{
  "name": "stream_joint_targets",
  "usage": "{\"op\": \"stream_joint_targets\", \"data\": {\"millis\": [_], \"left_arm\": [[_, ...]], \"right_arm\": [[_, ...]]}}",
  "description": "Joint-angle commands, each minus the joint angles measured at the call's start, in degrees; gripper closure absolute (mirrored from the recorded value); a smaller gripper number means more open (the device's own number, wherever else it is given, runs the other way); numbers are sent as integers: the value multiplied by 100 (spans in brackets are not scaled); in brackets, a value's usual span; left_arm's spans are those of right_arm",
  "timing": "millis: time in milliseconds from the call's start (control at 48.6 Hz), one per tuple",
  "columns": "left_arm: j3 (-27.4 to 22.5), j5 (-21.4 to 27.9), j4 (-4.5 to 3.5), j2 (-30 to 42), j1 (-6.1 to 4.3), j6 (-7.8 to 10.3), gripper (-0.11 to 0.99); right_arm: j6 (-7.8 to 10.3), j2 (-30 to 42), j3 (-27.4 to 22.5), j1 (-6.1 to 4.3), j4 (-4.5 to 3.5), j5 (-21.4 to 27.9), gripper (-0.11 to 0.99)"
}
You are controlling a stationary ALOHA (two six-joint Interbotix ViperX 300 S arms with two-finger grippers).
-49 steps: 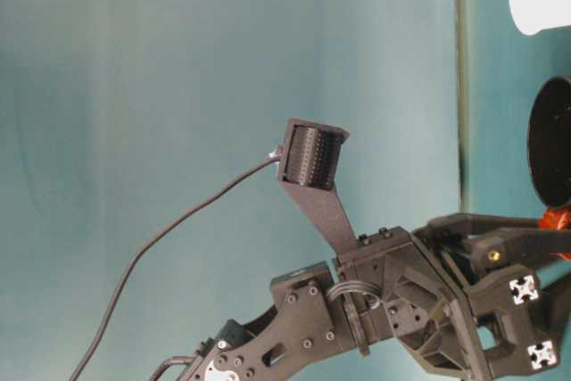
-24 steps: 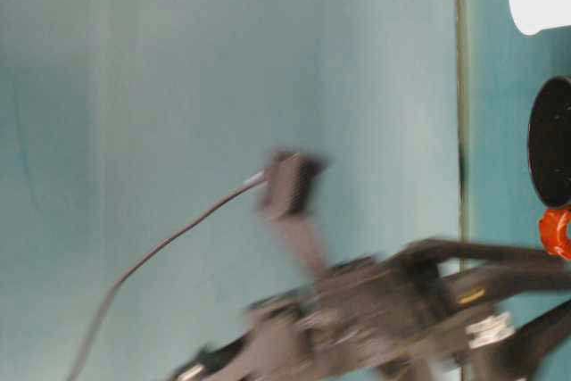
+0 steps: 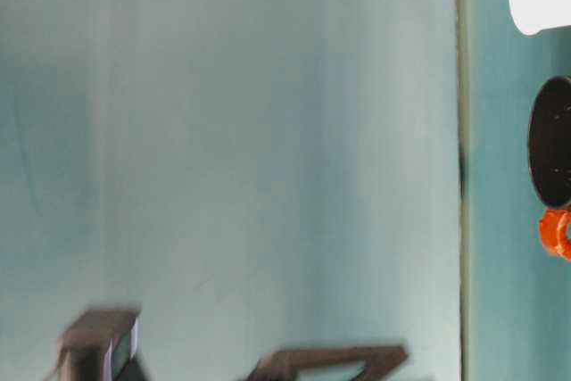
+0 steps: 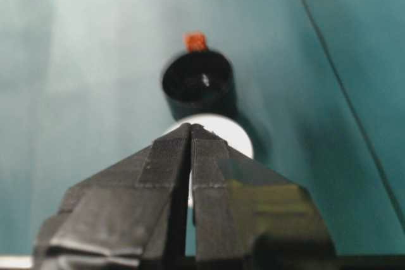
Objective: Put the paper cup into the moved red handle cup holder.
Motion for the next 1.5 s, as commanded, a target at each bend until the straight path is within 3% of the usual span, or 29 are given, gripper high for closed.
{"op": "stream_joint_targets", "data": {"millis": [0, 206, 391, 535, 658, 802, 925, 1131, 1234, 1480], "left_arm": [[114, -202, 18, -316, 0, -26, 4], [334, -677, 18, -571, 0, -26, 4], [475, -738, 26, -756, 18, -26, 4], [554, -747, 18, -861, 26, -26, 4], [580, -756, 18, -905, 26, -35, 4], [580, -756, 18, -905, 26, -35, 4], [580, -756, 18, -905, 18, -35, 4], [615, -765, 18, -905, 18, -35, 4], [624, -756, 18, -914, 26, -35, 4], [633, -765, 18, -888, 18, -35, 4]], "right_arm": [[44, 308, -352, -88, 18, 396, 97], [53, 1169, -853, -237, 18, 1134, 96], [53, 1784, -1143, -334, 26, 1433, 93], [53, 2206, -1354, -343, 26, 1564, 86], [185, 2549, -1564, -352, 70, 1793, 65], [431, 2962, -1837, -378, 70, 2057, 22], [448, 3296, -2074, -422, 62, 2136, -6], [439, 3832, -2206, -431, 70, 2145, -6], [439, 4140, -2206, -369, 79, 2127, -6], [439, 4843, -2259, -334, 79, 1749, -6]]}}
